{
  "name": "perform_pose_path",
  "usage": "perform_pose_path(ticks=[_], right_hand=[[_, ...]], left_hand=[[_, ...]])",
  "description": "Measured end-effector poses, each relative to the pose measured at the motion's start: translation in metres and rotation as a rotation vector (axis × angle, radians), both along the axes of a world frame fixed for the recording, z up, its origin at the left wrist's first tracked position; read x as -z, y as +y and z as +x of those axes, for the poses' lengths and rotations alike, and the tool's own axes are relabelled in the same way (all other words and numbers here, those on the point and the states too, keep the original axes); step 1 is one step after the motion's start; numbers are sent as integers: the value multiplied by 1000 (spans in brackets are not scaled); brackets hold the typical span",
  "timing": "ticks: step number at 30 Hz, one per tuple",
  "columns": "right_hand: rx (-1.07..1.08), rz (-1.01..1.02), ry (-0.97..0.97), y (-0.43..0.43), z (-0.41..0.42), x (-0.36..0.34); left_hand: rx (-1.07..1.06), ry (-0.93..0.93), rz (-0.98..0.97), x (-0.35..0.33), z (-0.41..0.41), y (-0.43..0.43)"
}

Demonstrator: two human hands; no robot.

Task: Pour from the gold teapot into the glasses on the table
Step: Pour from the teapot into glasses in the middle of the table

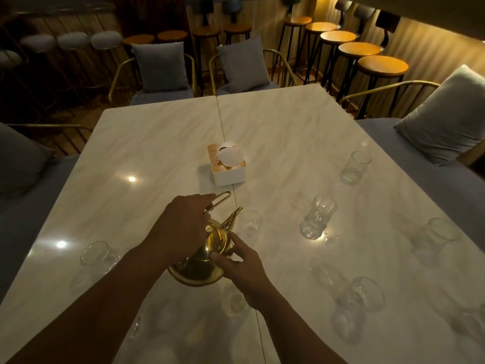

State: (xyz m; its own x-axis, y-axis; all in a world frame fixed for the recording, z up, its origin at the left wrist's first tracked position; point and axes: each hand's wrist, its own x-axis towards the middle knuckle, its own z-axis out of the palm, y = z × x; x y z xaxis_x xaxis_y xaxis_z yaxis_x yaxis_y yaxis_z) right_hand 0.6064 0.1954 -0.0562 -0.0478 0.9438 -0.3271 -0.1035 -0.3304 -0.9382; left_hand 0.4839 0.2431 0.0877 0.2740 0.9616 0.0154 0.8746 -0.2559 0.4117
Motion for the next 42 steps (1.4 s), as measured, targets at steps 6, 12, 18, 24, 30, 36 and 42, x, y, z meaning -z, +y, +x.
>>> perform_pose_path(ticks=[6,12,18,24,30,36,42], right_hand=[[-12,-20,33,-7,6,4],[-16,-82,81,-9,6,1],[-30,-112,146,-6,4,5],[-27,-153,175,-1,2,14],[-39,-177,193,2,3,21],[-57,-165,196,1,6,19],[-57,-174,199,0,6,15]], left_hand=[[27,51,-6,4,9,4],[30,44,-64,8,13,12],[13,68,-35,7,20,18],[21,78,-36,7,25,22],[21,82,-56,9,30,25],[26,94,-53,8,31,28],[24,86,-52,8,31,29]])
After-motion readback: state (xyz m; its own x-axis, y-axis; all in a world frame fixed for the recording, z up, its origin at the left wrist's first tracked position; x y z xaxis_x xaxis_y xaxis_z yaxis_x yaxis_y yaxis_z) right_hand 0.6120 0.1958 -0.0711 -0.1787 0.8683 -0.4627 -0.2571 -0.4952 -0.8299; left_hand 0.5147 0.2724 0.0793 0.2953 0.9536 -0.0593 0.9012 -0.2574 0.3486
